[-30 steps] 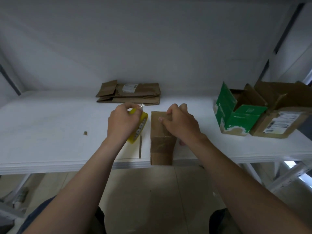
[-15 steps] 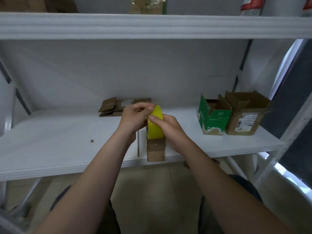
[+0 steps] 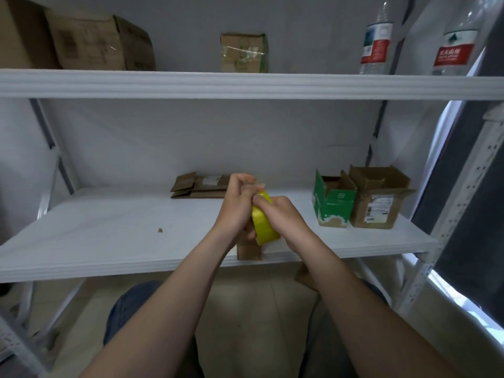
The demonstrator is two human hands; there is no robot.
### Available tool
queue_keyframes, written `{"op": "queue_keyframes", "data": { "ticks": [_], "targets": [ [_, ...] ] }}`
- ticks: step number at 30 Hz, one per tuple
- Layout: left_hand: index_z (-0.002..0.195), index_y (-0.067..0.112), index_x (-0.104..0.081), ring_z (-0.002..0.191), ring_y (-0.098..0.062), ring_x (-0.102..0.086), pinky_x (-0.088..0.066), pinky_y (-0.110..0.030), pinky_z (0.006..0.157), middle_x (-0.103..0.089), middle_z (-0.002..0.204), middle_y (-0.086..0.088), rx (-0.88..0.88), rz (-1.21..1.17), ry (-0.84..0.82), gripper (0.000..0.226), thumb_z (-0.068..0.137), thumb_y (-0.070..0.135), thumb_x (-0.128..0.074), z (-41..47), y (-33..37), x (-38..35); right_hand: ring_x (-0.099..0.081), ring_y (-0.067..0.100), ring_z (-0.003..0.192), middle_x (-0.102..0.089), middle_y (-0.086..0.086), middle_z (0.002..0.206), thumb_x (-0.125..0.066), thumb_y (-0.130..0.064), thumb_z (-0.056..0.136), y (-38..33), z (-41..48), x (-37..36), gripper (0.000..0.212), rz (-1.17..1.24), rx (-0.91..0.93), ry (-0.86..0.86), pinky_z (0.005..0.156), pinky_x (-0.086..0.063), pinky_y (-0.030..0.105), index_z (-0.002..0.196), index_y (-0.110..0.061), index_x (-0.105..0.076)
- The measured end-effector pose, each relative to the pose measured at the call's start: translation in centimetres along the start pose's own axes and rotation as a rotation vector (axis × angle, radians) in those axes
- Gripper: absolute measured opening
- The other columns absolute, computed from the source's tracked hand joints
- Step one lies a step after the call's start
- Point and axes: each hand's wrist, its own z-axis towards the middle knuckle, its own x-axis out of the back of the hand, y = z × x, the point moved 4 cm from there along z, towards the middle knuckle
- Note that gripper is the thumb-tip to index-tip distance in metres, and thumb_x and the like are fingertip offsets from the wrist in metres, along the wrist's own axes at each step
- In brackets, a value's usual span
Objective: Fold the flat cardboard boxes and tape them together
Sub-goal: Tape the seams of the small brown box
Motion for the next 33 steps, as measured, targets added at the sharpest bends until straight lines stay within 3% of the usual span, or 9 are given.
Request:
{"op": "queue_keyframes", "data": {
  "ticks": [4,7,10,16,21,24,27,30,33],
  "targets": [
    [0.134,0.033,-0.034,0.077,-0.008,-0.066,-0.052,-0.02,0.068,-0.067,0.085,-0.007,0.034,0.01,-0.101,0.063,0.091,-0.006,-0.059,0.4,0.3,0.5,-0.068,0.026,0.053,-0.072,0.02,0.071,-0.05,-0.029,0.104,0.7,-0.7,0.1,0.039,-0.037,-0.011,-0.061,0.05,-0.055,0.026,0.095,0.005,-0.066],
    [0.126,0.018,-0.055,0.079,-0.005,-0.067,-0.048,-0.019,0.072,-0.071,0.088,-0.003,0.044,0.167,-0.126,0.04,0.091,0.005,-0.069,0.7,0.7,1.0,-0.069,0.03,0.06,-0.073,0.023,0.077,-0.053,-0.037,0.103,1.0,-1.1,0.6,0.041,-0.093,0.005,-0.082,0.056,-0.055,0.03,0.1,0.002,-0.064],
    [0.095,0.013,-0.074,0.082,-0.005,-0.066,-0.047,-0.021,0.081,-0.073,0.089,0.001,-0.061,0.272,-0.115,0.007,0.091,0.007,-0.072,1.2,1.1,1.7,-0.07,0.03,0.059,-0.074,0.018,0.073,-0.056,-0.041,0.101,1.2,-1.0,1.2,0.036,-0.187,0.019,-0.1,0.061,-0.057,0.034,0.094,-0.006,-0.064],
    [0.102,0.006,-0.078,0.064,0.015,-0.061,-0.039,-0.002,0.054,-0.073,0.086,0.006,-0.027,0.213,-0.039,0.014,0.088,0.01,-0.077,1.9,0.3,3.3,-0.069,0.03,0.06,-0.074,0.017,0.07,-0.06,-0.041,0.099,1.5,-0.5,2.2,0.04,-0.191,0.048,-0.112,0.066,-0.059,0.039,0.097,-0.002,-0.067],
    [0.101,0.013,-0.079,0.076,0.013,-0.065,-0.05,-0.017,0.07,-0.075,0.093,0.012,0.106,0.12,0.051,0.014,0.089,0.019,-0.076,2.3,-2.9,4.9,-0.065,0.015,0.051,-0.066,0.0,0.053,-0.066,-0.048,0.094,2.2,0.9,4.0,0.043,-0.263,0.101,-0.007,0.053,-0.048,0.021,0.065,-0.016,-0.065],
    [0.099,0.019,-0.078,0.087,0.007,-0.063,-0.049,-0.026,0.076,-0.074,0.093,0.015,0.179,0.016,0.124,0.01,0.09,0.023,-0.075,2.2,-5.1,5.0,-0.058,0.012,0.049,-0.055,-0.006,0.046,-0.069,-0.057,0.087,3.6,2.5,4.7,0.052,-0.369,0.126,0.079,0.053,-0.042,0.026,0.055,-0.019,-0.056],
    [0.1,0.019,-0.078,0.091,0.005,-0.064,-0.052,-0.028,0.085,-0.074,0.094,0.015,0.191,-0.081,0.248,0.011,0.09,0.022,-0.077,2.3,-6.4,5.5,-0.051,0.021,0.059,-0.045,-0.005,0.048,-0.064,-0.069,0.082,4.7,3.7,5.5,0.061,-0.67,0.188,0.206,0.064,-0.037,0.034,0.052,-0.018,-0.048],
    [0.106,0.014,-0.078,0.087,0.008,-0.065,-0.052,-0.03,0.097,-0.074,0.092,0.015,0.188,-0.09,0.315,0.018,0.089,0.02,-0.077,2.3,-8.3,6.2,-0.047,0.025,0.077,-0.051,-0.002,0.061,-0.054,-0.075,0.085,5.8,4.7,6.4,0.062,-0.869,0.198,0.271,0.078,-0.036,0.039,0.056,-0.02,-0.055],
    [0.102,0.019,-0.078,0.089,0.004,-0.067,-0.055,-0.033,0.099,-0.075,0.092,0.015,0.166,-0.086,0.407,0.013,0.089,0.02,-0.077,1.8,-10.3,5.9,-0.048,0.022,0.073,-0.057,-0.004,0.065,-0.046,-0.071,0.092,6.6,5.6,6.2,0.057,-1.047,0.293,0.341,0.083,-0.03,0.039,0.066,-0.024,-0.063]
  ]
}}
